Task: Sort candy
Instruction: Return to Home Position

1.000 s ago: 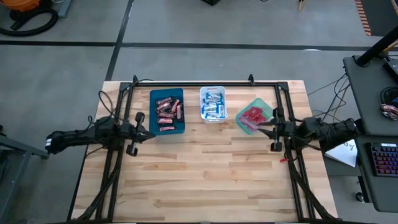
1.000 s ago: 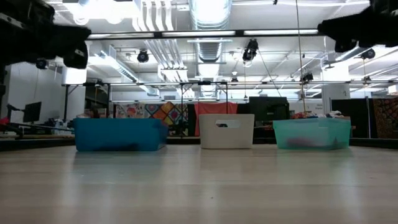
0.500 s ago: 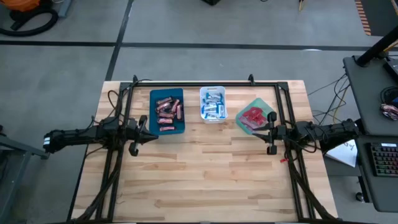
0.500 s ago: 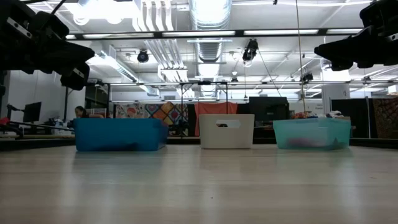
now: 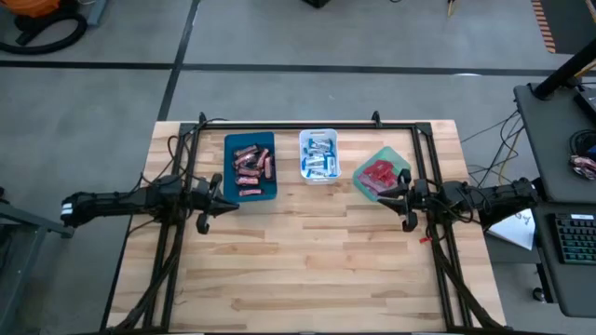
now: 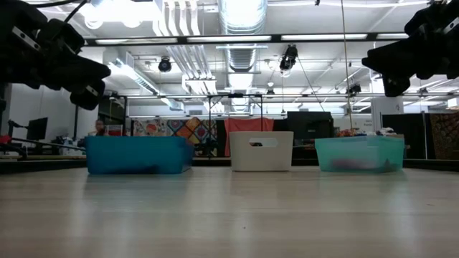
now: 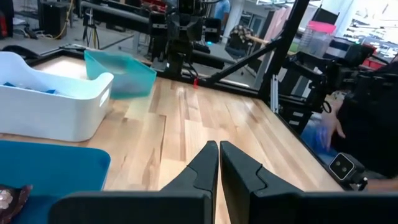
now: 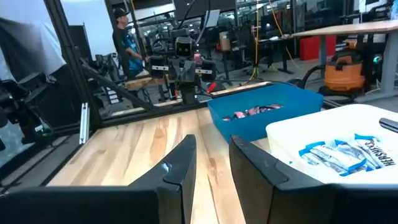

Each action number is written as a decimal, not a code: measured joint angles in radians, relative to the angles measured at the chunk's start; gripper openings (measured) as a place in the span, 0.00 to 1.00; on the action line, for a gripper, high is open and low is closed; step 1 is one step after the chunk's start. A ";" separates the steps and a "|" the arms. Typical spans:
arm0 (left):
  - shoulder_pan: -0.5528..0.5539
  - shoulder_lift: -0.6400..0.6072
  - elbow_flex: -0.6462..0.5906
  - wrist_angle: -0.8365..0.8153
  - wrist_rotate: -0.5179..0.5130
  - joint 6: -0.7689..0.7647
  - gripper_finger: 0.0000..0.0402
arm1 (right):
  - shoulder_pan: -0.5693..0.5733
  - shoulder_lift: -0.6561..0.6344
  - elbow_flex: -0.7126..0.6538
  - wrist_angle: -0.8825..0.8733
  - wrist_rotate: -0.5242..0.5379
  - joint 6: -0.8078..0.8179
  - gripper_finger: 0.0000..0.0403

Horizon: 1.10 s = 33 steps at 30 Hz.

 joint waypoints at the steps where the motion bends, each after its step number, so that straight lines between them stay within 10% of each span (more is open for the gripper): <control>1: 0.000 0.004 0.000 0.000 0.000 0.000 0.00 | 0.000 0.000 0.000 0.000 0.000 -0.001 0.22; 33: 0.000 0.051 0.002 0.001 -0.001 0.000 0.00 | 0.000 0.000 -0.001 -0.002 0.001 0.000 0.20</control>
